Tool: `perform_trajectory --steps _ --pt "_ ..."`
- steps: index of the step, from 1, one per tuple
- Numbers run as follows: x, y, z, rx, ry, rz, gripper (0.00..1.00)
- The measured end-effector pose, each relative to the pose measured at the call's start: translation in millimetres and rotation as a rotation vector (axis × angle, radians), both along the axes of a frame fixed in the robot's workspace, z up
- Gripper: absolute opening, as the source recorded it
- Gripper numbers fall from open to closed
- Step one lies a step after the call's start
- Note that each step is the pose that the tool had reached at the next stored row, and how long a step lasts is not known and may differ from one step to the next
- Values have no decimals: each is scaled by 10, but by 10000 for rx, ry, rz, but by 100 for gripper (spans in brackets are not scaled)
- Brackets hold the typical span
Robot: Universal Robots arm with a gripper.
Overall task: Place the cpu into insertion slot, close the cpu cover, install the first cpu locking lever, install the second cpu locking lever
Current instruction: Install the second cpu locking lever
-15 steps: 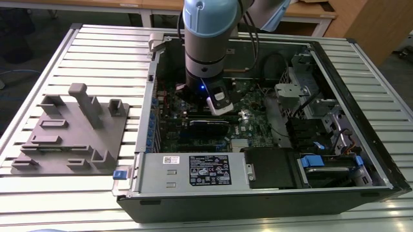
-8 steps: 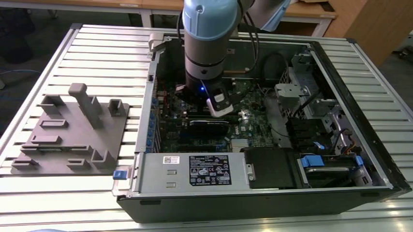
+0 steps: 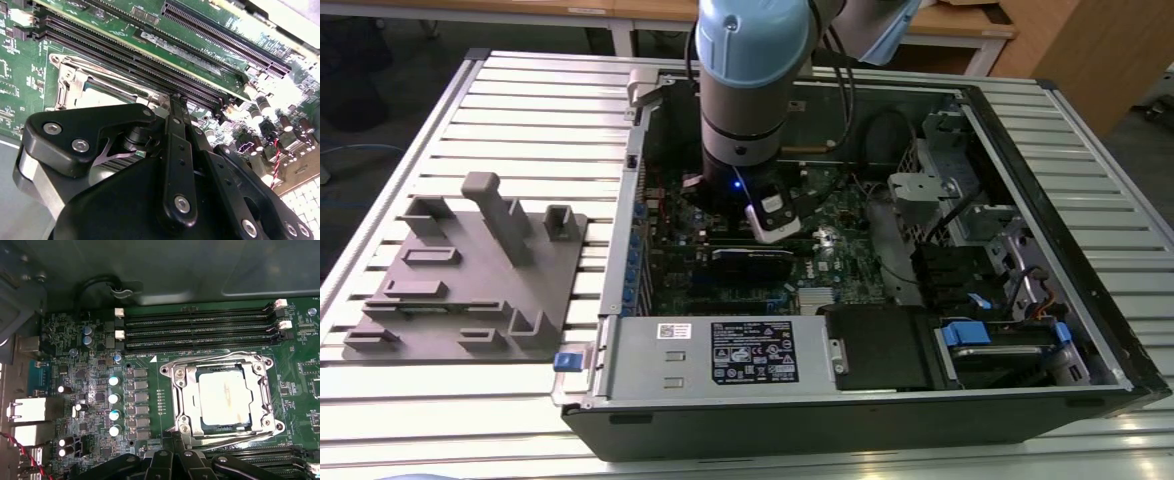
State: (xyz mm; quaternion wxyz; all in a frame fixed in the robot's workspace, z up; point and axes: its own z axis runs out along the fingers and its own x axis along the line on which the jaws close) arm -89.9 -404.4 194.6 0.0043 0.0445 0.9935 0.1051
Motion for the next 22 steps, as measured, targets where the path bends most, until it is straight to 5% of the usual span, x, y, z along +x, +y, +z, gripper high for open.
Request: perform_trajectory --steps 22 --pt "33 -42 95 0 3 -1 10"
